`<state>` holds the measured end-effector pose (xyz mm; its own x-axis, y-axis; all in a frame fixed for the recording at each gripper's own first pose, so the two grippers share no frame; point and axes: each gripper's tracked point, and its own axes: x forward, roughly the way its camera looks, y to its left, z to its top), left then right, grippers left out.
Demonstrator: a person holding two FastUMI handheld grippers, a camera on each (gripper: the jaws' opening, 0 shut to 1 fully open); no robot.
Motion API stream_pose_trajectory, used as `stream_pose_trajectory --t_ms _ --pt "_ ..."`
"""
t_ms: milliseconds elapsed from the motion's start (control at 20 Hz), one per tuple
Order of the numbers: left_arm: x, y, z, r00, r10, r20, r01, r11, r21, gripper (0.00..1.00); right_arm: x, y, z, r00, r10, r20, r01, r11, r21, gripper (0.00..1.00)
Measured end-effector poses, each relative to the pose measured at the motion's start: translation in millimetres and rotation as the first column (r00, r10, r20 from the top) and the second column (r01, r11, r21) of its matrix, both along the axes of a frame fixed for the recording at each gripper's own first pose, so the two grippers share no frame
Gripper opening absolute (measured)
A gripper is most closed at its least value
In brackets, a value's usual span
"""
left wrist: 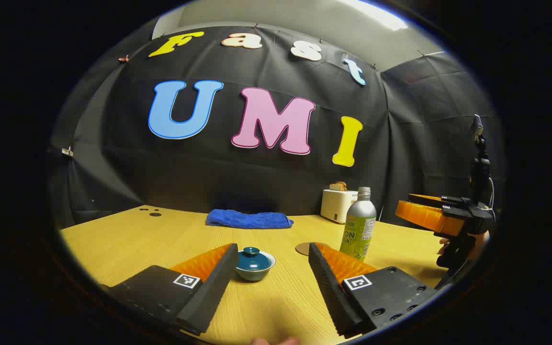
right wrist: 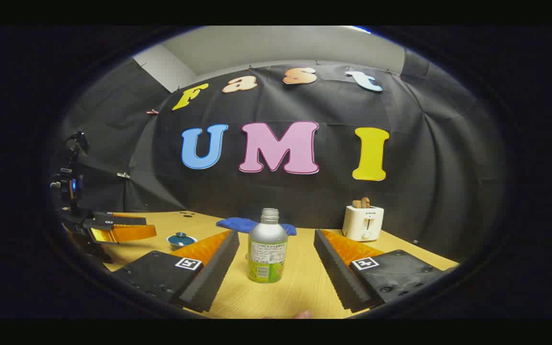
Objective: Open the teacup lid with one hand, grasp the water bottle and pour water into the teacup with the other hand; after pouring, place the water bottle on the coaster and then close the teacup lid.
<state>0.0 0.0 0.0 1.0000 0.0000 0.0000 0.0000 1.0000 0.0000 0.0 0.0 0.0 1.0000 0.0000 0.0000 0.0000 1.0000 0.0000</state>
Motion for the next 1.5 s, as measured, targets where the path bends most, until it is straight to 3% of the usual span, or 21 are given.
stream_pose_trajectory --t_ms 950,1150,1500 --pt "67 32 -28 0.992 0.036 -0.118 -0.035 0.999 0.017 0.9 -3 -13 -3 1.0 -0.02 -0.004 0.02 1.0 -0.001 0.97" --pt "77 37 -35 0.988 0.045 -0.15 -0.038 0.998 0.048 0.85 -4 -11 -6 1.0 -0.019 -0.01 0.019 1.0 0.008 0.98" --pt "94 34 -45 0.978 0.031 -0.208 -0.014 0.996 0.084 0.67 -3 -11 -6 1.0 -0.015 -0.013 0.015 1.0 0.011 0.98"
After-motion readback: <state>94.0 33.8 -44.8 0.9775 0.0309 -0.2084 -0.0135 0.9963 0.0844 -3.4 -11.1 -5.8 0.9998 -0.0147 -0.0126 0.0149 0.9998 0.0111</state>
